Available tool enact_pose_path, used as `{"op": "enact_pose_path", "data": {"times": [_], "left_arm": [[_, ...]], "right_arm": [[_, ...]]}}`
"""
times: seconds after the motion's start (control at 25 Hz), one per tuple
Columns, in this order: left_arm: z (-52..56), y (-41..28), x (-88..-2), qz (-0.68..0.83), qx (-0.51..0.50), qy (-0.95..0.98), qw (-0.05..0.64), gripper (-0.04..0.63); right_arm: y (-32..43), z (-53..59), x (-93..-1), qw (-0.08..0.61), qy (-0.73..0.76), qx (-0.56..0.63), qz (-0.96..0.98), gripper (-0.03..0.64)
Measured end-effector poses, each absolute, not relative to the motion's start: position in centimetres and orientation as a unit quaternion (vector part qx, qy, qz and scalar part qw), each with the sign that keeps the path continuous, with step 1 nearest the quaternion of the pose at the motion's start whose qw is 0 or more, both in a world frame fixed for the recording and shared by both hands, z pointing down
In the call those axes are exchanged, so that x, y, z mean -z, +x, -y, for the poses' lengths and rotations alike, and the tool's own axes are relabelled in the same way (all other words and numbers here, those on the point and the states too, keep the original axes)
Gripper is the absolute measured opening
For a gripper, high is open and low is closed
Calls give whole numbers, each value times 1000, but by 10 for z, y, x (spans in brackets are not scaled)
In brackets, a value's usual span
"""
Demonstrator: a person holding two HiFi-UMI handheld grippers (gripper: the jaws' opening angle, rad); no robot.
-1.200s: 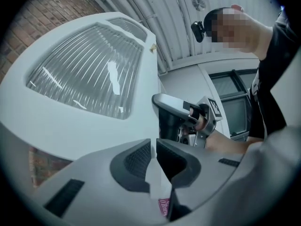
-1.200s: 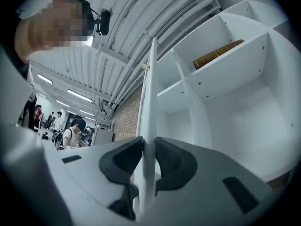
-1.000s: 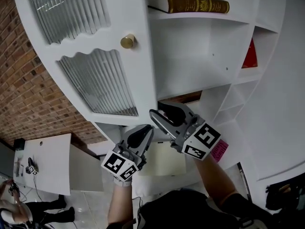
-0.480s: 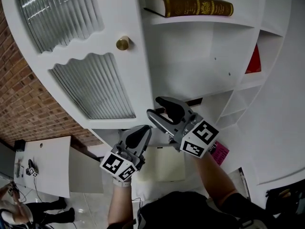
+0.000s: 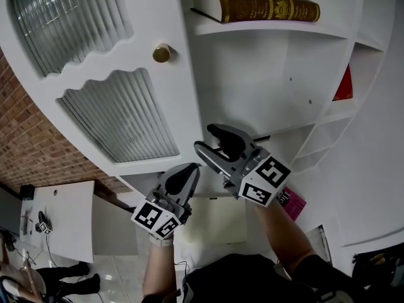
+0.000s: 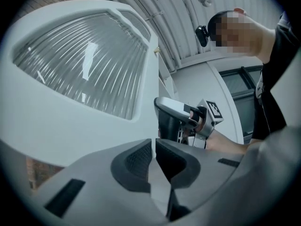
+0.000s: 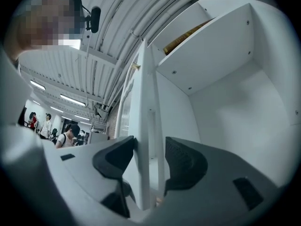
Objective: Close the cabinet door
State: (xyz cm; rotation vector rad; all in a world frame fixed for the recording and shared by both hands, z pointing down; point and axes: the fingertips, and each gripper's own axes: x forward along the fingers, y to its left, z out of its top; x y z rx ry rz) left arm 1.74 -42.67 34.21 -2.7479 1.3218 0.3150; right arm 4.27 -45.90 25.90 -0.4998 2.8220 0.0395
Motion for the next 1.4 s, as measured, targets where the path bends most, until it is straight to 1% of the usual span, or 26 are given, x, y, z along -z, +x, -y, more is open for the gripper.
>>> {"op": "enact_pose_path", "data": {"times": [0.88,1.4], "left_arm": [[452,1,-347,-452,-109,-885,15,32],[434,-7,-350,-473,-106,-875,9,34]], "right_arm": [[35,487,-259,135,-197,-5,-971,207],[40,473,-262,141,-218,-13,-966,176]]}}
